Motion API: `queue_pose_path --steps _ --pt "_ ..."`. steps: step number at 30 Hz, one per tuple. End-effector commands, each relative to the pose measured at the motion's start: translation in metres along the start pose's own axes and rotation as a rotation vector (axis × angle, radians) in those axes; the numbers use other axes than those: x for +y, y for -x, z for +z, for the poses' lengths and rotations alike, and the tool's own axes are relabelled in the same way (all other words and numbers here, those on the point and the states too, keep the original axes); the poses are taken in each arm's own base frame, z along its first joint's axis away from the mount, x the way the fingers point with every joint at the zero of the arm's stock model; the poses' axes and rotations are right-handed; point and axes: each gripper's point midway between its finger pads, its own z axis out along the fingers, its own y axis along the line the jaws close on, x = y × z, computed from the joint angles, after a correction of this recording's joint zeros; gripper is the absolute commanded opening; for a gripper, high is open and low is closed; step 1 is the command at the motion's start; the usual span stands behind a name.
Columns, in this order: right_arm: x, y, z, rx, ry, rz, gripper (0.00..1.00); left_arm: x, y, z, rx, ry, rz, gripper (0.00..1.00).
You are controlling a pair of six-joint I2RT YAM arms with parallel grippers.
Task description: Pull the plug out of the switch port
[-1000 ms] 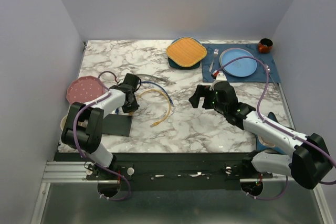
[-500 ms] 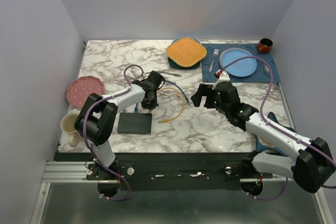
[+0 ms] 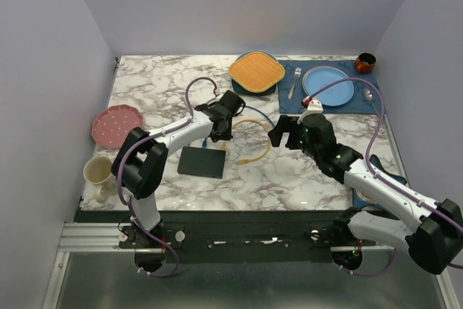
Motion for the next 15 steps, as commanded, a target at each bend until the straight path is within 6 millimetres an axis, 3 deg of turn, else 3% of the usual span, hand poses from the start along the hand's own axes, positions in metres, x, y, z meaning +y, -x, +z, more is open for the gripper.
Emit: queue_pose_path --steps 1,4,6,9,11,12,14,15 --pt "-0.002 0.0 0.003 0.018 -0.029 -0.011 1.0 0.01 0.039 -0.036 -0.142 0.032 -0.009 0.39" --pt "-0.002 -0.001 0.005 0.023 -0.031 -0.01 1.0 0.01 0.038 -0.035 -0.132 0.034 -0.015 0.52" --pt "-0.003 -0.002 0.004 0.024 -0.036 -0.011 1.0 0.013 0.035 -0.034 -0.126 0.053 -0.036 0.99" --pt "-0.002 -0.008 0.006 0.04 -0.024 -0.015 1.0 0.017 0.026 -0.036 -0.118 0.054 -0.058 0.99" --pt "0.011 -0.01 0.01 0.057 0.049 -0.025 0.98 0.024 0.011 -0.037 -0.1 0.056 -0.104 0.99" --pt "0.016 -0.014 0.015 0.076 0.069 -0.026 0.98 0.025 0.011 -0.05 -0.125 0.031 -0.138 0.99" --pt "0.03 -0.012 0.02 0.077 0.132 -0.015 0.94 0.034 -0.011 -0.053 -0.11 0.027 -0.224 0.99" --pt "0.034 -0.014 0.024 0.085 0.147 -0.009 0.92 0.036 -0.009 -0.069 -0.148 -0.011 -0.268 0.99"
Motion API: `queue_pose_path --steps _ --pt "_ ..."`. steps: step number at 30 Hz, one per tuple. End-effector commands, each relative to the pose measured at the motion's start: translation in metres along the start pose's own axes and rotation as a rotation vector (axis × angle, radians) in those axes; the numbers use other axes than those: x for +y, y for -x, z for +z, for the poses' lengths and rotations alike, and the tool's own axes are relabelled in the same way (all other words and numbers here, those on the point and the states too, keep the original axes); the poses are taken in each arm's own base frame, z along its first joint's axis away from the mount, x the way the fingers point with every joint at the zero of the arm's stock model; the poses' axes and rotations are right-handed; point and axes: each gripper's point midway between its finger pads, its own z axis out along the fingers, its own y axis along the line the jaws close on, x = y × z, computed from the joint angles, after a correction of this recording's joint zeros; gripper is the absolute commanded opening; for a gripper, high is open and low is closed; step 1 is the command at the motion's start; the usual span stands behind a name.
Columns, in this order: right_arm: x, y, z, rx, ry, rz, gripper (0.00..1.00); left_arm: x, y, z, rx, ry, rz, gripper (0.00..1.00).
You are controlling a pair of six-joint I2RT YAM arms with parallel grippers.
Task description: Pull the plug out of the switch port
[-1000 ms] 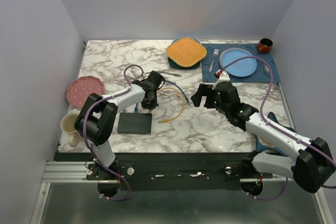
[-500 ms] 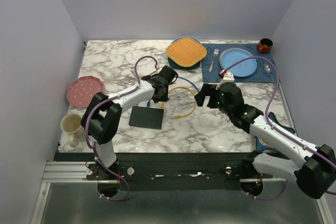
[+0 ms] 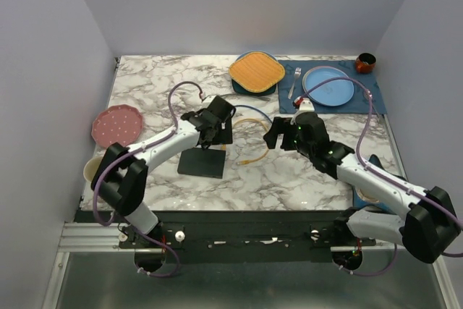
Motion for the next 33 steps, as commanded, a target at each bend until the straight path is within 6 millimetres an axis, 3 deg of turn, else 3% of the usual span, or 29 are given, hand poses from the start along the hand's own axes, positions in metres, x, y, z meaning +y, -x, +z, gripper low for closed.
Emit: queue_pose_path --steps 1,3,4,6,10,11,12,13,14,18,19,23,26,33 --pt "0.035 0.006 0.017 0.027 0.142 0.004 0.9 0.022 -0.021 -0.035 -0.045 -0.041 -0.204 0.99" --pt "0.046 0.002 0.025 0.063 0.181 0.008 0.84 0.028 -0.023 -0.055 -0.091 -0.09 -0.3 0.94" --pt "0.051 0.002 0.035 0.085 0.186 0.009 0.82 0.042 -0.036 -0.055 -0.088 -0.058 -0.313 0.94" --pt "0.065 0.003 0.041 0.101 0.237 0.005 0.74 0.052 -0.036 -0.073 -0.132 -0.077 -0.373 0.99" --pt "0.092 -0.007 0.062 0.17 0.32 -0.004 0.6 0.068 -0.062 -0.075 -0.095 -0.058 -0.384 0.99" --pt "0.1 -0.022 0.071 0.218 0.339 -0.012 0.52 0.068 -0.069 -0.072 -0.077 -0.058 -0.388 0.99" --pt "0.11 -0.017 0.075 0.219 0.365 -0.014 0.47 0.07 -0.076 -0.068 -0.055 -0.051 -0.399 0.98" --pt "0.118 -0.019 0.078 0.235 0.389 -0.019 0.42 0.069 -0.086 -0.061 -0.035 -0.062 -0.398 0.92" --pt "0.128 -0.028 0.08 0.267 0.421 -0.026 0.33 0.066 -0.09 -0.059 -0.022 -0.078 -0.399 0.67" --pt "0.144 -0.048 0.1 0.328 0.437 -0.048 0.25 0.069 -0.098 -0.057 -0.006 -0.079 -0.42 0.45" --pt "0.151 -0.045 0.103 0.326 0.448 -0.054 0.22 0.07 -0.1 -0.056 -0.002 -0.074 -0.421 0.4" --pt "0.153 -0.062 0.12 0.398 0.431 -0.059 0.12 0.076 -0.106 -0.05 0.02 -0.05 -0.432 0.08" --pt "0.154 -0.07 0.131 0.425 0.422 -0.07 0.11 0.077 -0.115 -0.04 0.073 -0.044 -0.431 0.0" --pt "0.141 -0.097 0.146 0.5 0.368 -0.097 0.07 0.08 -0.128 -0.018 0.169 -0.008 -0.433 0.0"
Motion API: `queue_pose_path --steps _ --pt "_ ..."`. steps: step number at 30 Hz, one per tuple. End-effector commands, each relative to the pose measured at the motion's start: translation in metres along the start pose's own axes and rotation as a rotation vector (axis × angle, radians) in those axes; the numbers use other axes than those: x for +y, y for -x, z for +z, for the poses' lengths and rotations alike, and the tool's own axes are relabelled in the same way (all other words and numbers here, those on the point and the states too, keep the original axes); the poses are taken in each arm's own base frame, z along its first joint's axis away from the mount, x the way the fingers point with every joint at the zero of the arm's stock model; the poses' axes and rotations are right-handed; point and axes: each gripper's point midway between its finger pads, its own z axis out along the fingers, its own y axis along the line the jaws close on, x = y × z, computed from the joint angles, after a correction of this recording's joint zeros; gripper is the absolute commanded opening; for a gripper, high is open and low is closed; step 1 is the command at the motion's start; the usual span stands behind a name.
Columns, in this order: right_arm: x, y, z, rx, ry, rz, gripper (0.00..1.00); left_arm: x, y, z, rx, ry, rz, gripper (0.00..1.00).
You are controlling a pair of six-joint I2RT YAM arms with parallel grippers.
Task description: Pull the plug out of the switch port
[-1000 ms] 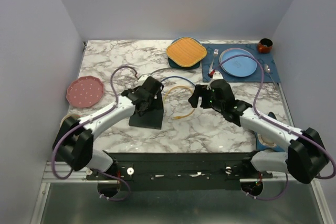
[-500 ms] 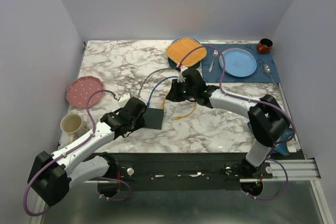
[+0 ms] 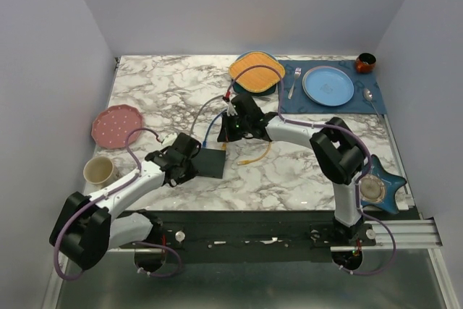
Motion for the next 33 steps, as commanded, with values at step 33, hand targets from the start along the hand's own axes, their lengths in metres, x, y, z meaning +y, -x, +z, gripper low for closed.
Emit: queue_pose_path --steps 33 --pt "0.081 -0.034 0.007 0.124 0.132 -0.001 0.03 -0.062 0.124 0.054 0.025 0.0 -0.054 0.0"
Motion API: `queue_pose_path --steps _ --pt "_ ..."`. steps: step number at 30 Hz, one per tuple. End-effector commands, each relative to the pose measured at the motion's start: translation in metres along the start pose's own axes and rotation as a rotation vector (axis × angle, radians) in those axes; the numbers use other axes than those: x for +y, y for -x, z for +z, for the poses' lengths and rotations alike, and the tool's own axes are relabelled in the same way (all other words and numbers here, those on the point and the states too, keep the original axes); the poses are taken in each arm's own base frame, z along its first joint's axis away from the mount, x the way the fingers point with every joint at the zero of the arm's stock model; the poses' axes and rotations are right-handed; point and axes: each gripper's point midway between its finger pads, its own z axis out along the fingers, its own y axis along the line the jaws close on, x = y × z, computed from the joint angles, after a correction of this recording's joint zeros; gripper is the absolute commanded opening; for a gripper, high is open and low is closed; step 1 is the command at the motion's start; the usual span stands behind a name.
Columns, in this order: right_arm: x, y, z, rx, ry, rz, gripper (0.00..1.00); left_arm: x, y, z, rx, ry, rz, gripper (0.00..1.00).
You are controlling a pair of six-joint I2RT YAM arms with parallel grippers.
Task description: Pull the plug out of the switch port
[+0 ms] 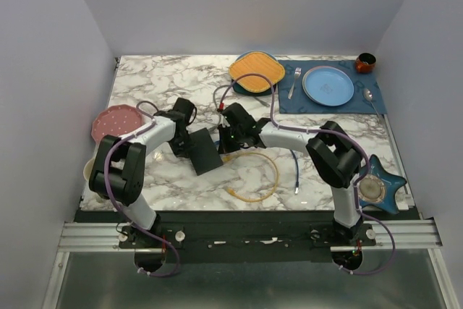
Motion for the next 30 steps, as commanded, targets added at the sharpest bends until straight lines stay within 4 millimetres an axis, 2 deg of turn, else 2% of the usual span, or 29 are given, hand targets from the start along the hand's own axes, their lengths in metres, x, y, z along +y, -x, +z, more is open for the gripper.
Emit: queue_pose_path --steps 1,2,4,5,6,8,9,10,11,12,13,14,15,16,17,18,19,20,22,23,24,26,30 --pt "0.079 0.018 -0.005 0.005 0.241 0.001 0.03 -0.051 0.06 -0.015 -0.137 -0.177 -0.033 0.0" --pt "0.083 0.025 -0.005 -0.001 0.25 -0.003 0.03 -0.055 0.073 -0.022 -0.162 -0.185 -0.038 0.0" --pt "0.083 0.034 -0.008 -0.021 0.228 -0.033 0.03 -0.047 0.089 -0.026 -0.19 -0.16 -0.051 0.0" --pt "0.078 0.035 -0.012 -0.026 0.192 -0.039 0.03 -0.047 0.099 -0.033 -0.215 -0.16 -0.058 0.0" --pt "0.07 0.048 -0.024 -0.086 0.13 -0.044 0.04 -0.04 0.11 -0.041 -0.244 -0.159 -0.08 0.0" --pt "0.058 0.057 -0.036 -0.13 0.075 -0.07 0.07 -0.033 0.12 -0.052 -0.286 -0.149 -0.088 0.0" --pt "0.05 0.071 -0.049 -0.178 0.039 -0.069 0.09 -0.03 0.125 -0.062 -0.315 -0.159 -0.099 0.0" --pt "0.044 0.078 -0.053 -0.196 0.02 -0.084 0.11 -0.03 0.126 -0.067 -0.33 -0.167 -0.101 0.0" --pt "0.037 0.082 -0.056 -0.2 0.0 -0.084 0.13 -0.029 0.122 -0.067 -0.325 -0.176 -0.106 0.0" --pt "0.023 0.092 -0.057 -0.213 -0.037 -0.07 0.14 -0.031 0.119 -0.074 -0.331 -0.207 -0.11 0.04" --pt "0.019 0.105 -0.055 -0.225 -0.048 -0.069 0.14 -0.032 0.114 -0.075 -0.325 -0.229 -0.111 0.09" --pt "0.009 0.105 -0.052 -0.201 -0.07 -0.057 0.14 -0.034 0.102 -0.067 -0.31 -0.246 -0.106 0.27" --pt "-0.004 0.116 -0.052 -0.205 -0.079 -0.038 0.14 -0.037 0.094 -0.073 -0.309 -0.283 -0.099 0.35" --pt "-0.012 0.125 -0.041 -0.202 -0.088 -0.032 0.14 -0.039 0.085 -0.072 -0.305 -0.293 -0.091 0.44" --pt "-0.019 0.13 -0.039 -0.193 -0.097 -0.022 0.13 -0.039 0.065 -0.064 -0.281 -0.293 -0.063 0.56" --pt "-0.03 0.135 -0.034 -0.188 -0.111 -0.009 0.13 -0.04 0.056 -0.069 -0.289 -0.311 -0.053 0.58" --pt "-0.036 0.139 -0.03 -0.183 -0.124 -0.015 0.12 -0.041 0.049 -0.068 -0.288 -0.318 -0.044 0.58" --pt "-0.042 0.145 -0.022 -0.174 -0.141 -0.014 0.1 -0.034 0.033 -0.06 -0.263 -0.302 -0.032 0.53" --pt "-0.058 0.15 -0.017 -0.171 -0.195 0.0 0.08 -0.035 0.016 -0.061 -0.248 -0.323 -0.006 0.46" --pt "-0.066 0.145 -0.012 -0.147 -0.21 0.015 0.07 -0.03 0.005 -0.055 -0.229 -0.31 0.008 0.38" --pt "-0.073 0.143 -0.012 -0.143 -0.218 0.032 0.07 -0.029 0.0 -0.056 -0.227 -0.316 0.017 0.36" --pt "-0.077 0.139 -0.011 -0.14 -0.22 0.053 0.07 -0.024 -0.01 -0.048 -0.213 -0.308 0.027 0.36" --pt "-0.089 0.109 -0.002 -0.079 -0.236 0.071 0.07 -0.023 -0.022 -0.032 -0.164 -0.297 0.046 0.36"
